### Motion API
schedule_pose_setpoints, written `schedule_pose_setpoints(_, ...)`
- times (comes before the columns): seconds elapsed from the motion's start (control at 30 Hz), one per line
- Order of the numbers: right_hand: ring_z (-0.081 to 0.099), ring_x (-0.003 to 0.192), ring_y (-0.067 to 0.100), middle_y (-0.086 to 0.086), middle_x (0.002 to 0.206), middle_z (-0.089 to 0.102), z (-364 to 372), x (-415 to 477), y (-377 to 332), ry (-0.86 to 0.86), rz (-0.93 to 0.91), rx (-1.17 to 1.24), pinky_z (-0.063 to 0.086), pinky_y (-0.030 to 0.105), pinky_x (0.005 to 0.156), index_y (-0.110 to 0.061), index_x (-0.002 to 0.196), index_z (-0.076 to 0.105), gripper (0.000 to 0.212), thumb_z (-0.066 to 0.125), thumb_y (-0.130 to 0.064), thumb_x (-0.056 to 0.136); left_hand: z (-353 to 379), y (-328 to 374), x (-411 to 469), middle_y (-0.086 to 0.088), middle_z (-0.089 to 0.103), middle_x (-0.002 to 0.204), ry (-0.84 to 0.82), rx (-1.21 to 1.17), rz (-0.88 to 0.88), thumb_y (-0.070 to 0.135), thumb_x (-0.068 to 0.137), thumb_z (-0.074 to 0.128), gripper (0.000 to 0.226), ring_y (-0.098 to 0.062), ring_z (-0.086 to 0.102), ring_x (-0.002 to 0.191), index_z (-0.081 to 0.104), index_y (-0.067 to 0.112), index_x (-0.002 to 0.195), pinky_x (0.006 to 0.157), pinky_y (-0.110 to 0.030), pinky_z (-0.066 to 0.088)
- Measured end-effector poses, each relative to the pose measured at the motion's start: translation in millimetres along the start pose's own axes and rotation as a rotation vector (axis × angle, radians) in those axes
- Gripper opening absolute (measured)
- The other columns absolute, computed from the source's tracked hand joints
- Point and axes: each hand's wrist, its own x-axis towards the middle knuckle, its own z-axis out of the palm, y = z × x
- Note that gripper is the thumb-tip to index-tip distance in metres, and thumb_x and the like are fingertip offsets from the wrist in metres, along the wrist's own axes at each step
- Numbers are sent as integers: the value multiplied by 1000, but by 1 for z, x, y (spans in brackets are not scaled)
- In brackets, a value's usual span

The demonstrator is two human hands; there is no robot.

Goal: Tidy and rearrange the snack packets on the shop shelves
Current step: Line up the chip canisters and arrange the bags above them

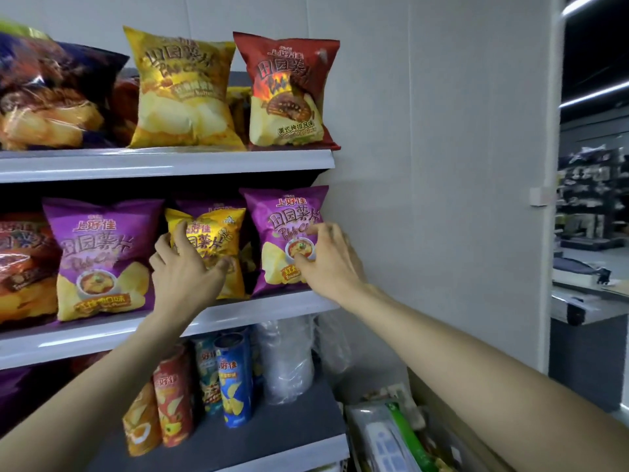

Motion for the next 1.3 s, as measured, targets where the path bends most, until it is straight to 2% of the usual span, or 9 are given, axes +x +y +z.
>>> schedule_pose_setpoints(0.23, 51, 135, 29, 6, 150, 48, 21, 22, 13, -91, 208, 230, 47, 44, 108, -16, 152, 32, 101, 80, -62, 76, 12, -17, 22, -30, 22, 163, -157, -141, -197, 61, 85, 78, 120, -53, 26, 148, 5, 12, 166, 121, -59, 27)
schedule_pose_setpoints(0.4, 57, 129, 30, 6, 137, 59, 25, 32, 16, -151, 340, 411, 48, 38, 103, -12, 145, 32, 102, 88, -55, 71, 17, -14, 32, -27, 27, 162, -155, -179, -253, 64, 68, 90, 144, -51, 36, 145, -4, 17, 166, 118, -61, 35)
schedule_pose_setpoints(0.5, 52, 137, 29, 5, 148, 54, 20, 34, 20, -199, 365, 482, 41, 35, 105, -10, 155, 23, 112, 90, -50, 74, 19, -14, 34, -26, 34, 159, -108, -150, -209, 61, 64, 92, 143, -50, 42, 140, -1, 19, 165, 113, -63, 40)
schedule_pose_setpoints(0.63, 49, 141, 28, 4, 154, 51, 15, 37, 31, -250, 348, 503, 39, 40, 113, -15, 163, 11, 127, 92, -48, 71, 13, -12, 31, -21, 41, 153, -2, -197, -132, 56, 64, 90, 136, -46, 48, 135, 7, 21, 165, 108, -61, 44)
schedule_pose_setpoints(0.83, 63, 112, 16, -4, 125, 64, 18, 42, 38, -311, 273, 571, 52, 35, 100, -16, 154, 29, 111, 97, -31, 68, -23, -27, 14, -3, 58, 137, 126, -524, -111, 65, 49, 87, 126, -30, 60, 122, 29, 26, 154, 106, -55, 50)
schedule_pose_setpoints(0.93, 65, 108, 11, -6, 128, 64, 29, 41, 25, -336, 204, 589, 55, 30, 93, -18, 150, 31, 109, 99, -28, 65, -41, -32, 1, 1, 61, 128, 151, -639, -97, 45, 57, 97, 108, -24, 64, 113, 35, 32, 144, 100, -44, 52)
schedule_pose_setpoints(1.0, 62, 111, 12, -5, 138, 62, 42, 41, 12, -342, 155, 570, 52, 32, 98, -23, 150, 29, 111, 99, -31, 65, -52, -35, -4, 5, 62, 127, 155, -684, -89, 38, 63, 98, 111, -20, 64, 114, 31, 31, 152, 101, -40, 50)
schedule_pose_setpoints(1.13, 56, 129, 20, -3, 147, 55, 64, 40, -20, -334, 102, 520, 45, 32, 103, -26, 156, 23, 118, 97, -40, 65, -79, -37, -9, 8, 62, 133, 171, -695, -72, 64, 46, 92, 125, -18, 66, 118, 32, 34, 152, 108, -49, 52)
schedule_pose_setpoints(1.3, 52, 135, 23, 2, 149, 53, 89, 39, -49, -336, 72, 525, 44, 40, 111, -27, 156, 24, 110, 94, -39, 71, -95, -31, -20, 13, 61, 131, 135, -649, -16, 64, 47, 93, 123, -12, 66, 116, 31, 38, 150, 105, -45, 55)
